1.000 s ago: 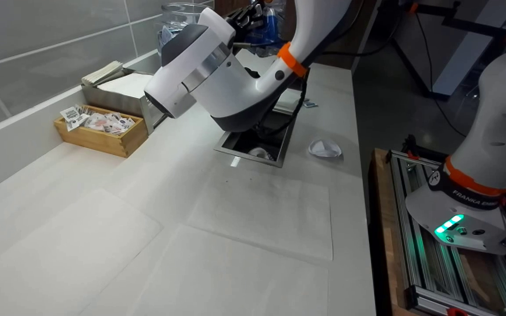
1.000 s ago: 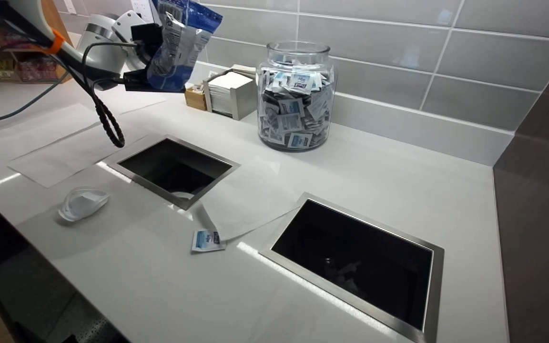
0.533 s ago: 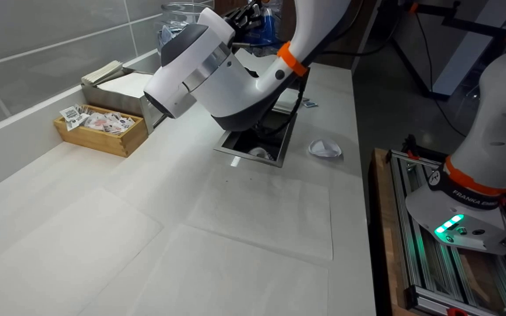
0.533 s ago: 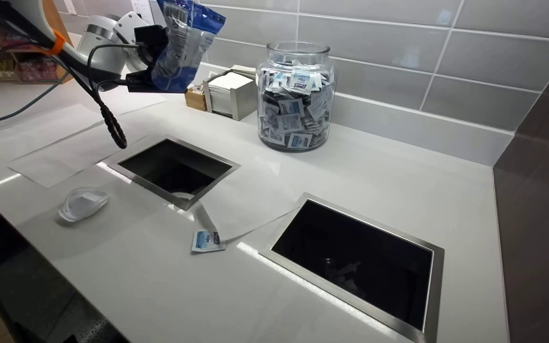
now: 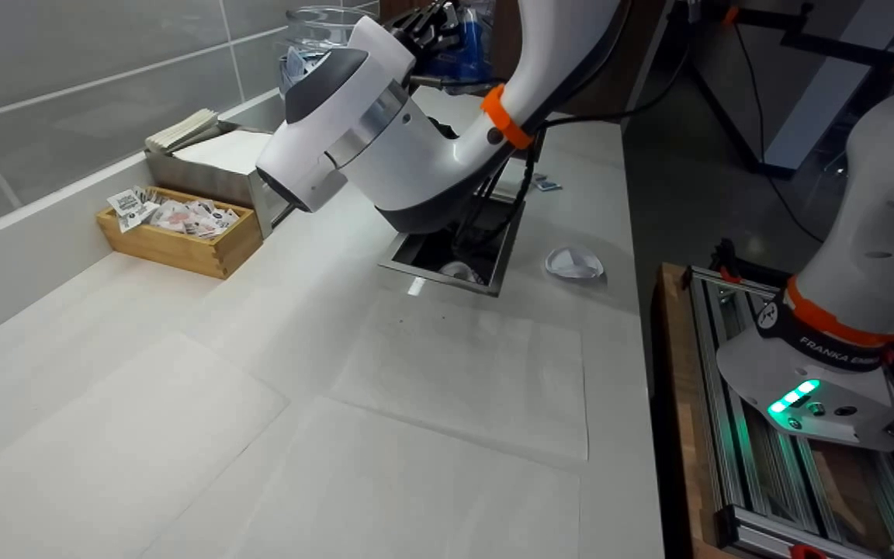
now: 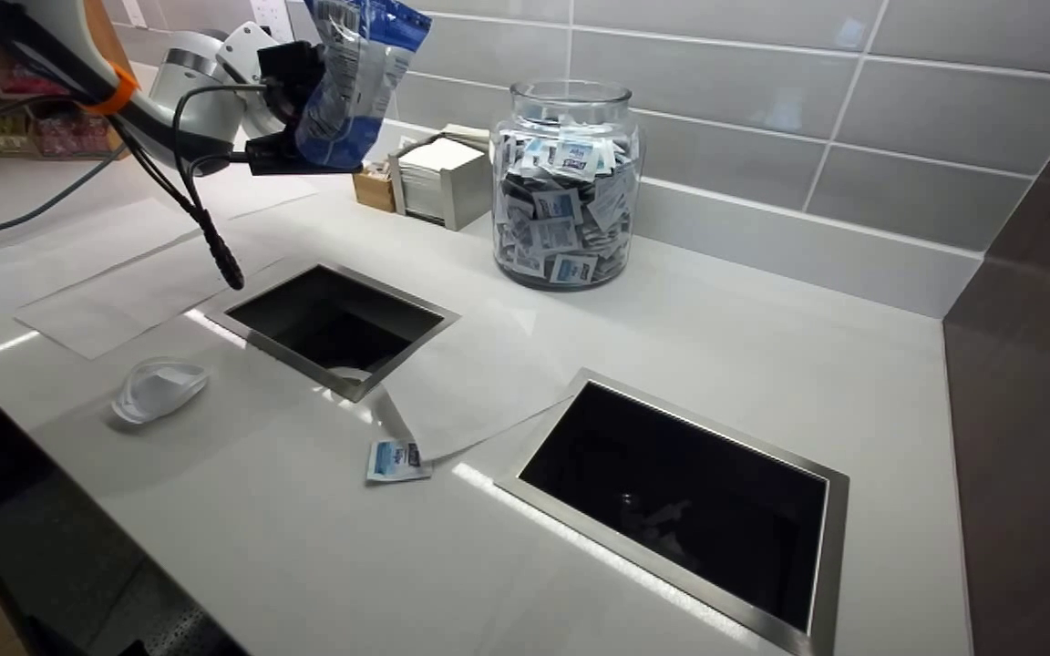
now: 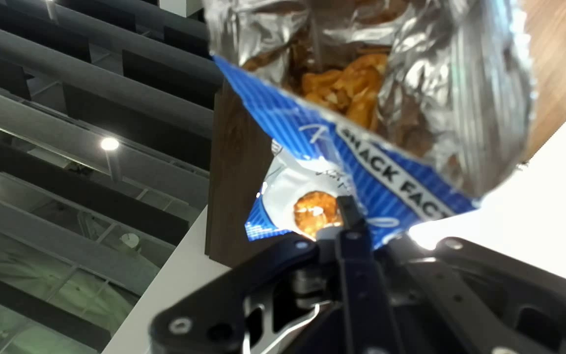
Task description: Empty the blue packet into the garbage shoot
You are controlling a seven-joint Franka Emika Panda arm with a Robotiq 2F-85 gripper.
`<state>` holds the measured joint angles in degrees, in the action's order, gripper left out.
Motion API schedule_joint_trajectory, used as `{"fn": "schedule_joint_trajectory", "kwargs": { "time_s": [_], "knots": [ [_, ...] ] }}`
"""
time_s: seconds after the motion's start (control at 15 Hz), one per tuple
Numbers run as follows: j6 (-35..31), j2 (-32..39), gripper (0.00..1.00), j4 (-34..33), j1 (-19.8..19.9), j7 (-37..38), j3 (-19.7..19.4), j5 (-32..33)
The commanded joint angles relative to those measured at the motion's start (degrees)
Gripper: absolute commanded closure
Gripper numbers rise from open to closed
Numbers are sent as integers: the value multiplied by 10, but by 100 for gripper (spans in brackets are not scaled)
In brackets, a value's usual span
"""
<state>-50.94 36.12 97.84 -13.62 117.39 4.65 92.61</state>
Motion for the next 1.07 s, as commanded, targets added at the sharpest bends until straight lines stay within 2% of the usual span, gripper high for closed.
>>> {"fn": "schedule_joint_trajectory", "kwargs": {
  "time_s": [0.0, 0.07, 0.13, 0.2, 0.33, 0.53, 0.6, 0.67, 0.73, 0.8, 0.87, 0.93, 1.0],
  "knots": [
    [17, 6, 100, 3, 2, 10, 2, 19],
    [-21, -8, 100, 6, 16, -9, 25, -16],
    [4, 2, 100, -1, 10, 5, 13, -5],
    [-10, -2, 100, 3, 14, -2, 20, -12],
    [23, 7, 100, 2, 3, 14, 5, 15],
    [45, 7, 100, 1, 1, 17, 4, 17],
    [26, 4, 100, 1, -35, 18, -49, -1],
    [28, 5, 100, 1, -39, 17, -54, -1],
    [28, 2, 100, 1, -26, 6, -38, -5],
    [28, 6, 100, -2, -48, 16, -70, -7],
    [-7, -9, 100, 6, -17, -5, -22, -22],
    [49, 14, 100, -13, -13, 18, -28, 4],
    [-8, -5, 100, -5, -1, 2, -6, -28]
  ]
}}
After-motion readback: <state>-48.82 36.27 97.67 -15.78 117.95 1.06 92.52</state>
